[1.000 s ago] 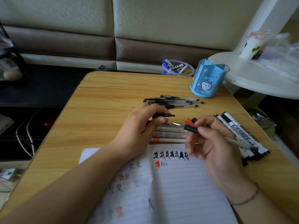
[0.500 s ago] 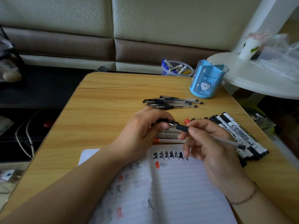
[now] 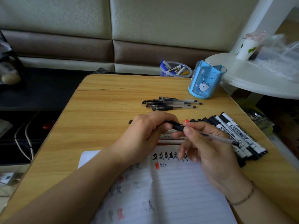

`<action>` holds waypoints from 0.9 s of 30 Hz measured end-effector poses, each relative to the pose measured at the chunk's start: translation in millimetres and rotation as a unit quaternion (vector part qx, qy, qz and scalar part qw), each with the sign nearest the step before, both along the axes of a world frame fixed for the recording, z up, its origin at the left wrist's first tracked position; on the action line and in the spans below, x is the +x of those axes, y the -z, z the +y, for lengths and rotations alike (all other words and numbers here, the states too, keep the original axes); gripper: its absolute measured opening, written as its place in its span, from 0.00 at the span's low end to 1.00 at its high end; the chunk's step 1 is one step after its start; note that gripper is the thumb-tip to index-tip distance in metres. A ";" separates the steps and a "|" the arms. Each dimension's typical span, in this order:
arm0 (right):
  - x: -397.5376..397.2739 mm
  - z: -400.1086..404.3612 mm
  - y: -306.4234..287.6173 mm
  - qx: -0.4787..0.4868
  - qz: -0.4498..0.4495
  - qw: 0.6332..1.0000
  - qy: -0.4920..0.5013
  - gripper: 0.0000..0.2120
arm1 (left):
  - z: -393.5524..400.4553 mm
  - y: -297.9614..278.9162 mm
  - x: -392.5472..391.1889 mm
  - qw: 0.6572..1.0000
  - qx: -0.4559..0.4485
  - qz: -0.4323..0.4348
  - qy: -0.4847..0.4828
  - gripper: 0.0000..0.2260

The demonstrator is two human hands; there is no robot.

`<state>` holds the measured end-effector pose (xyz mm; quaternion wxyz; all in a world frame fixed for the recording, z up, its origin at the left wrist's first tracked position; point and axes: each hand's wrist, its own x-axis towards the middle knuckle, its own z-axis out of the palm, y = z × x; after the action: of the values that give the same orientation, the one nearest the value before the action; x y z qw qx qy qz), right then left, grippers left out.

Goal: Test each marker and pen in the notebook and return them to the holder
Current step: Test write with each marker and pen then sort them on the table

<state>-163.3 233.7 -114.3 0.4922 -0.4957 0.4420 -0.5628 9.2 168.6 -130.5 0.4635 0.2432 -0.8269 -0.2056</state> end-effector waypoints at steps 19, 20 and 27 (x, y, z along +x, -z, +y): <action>-21.0 -8.2 -4.0 -0.064 0.009 0.991 0.115 0.08 | -32.5 12.7 35.1 0.890 0.230 -0.069 -0.388 0.02; -19.4 -7.0 -4.2 -0.066 0.010 0.992 0.108 0.08 | -31.9 12.9 33.7 0.889 0.232 -0.090 -0.386 0.03; -18.6 -7.2 -4.2 -0.068 0.010 0.992 0.106 0.11 | -29.5 12.7 29.5 0.898 0.210 -0.146 -0.360 0.13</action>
<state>-181.9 226.5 -110.1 0.3905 -0.4839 0.4582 -0.6351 38.7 139.2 -143.2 0.3186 0.6427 -0.6790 -0.1558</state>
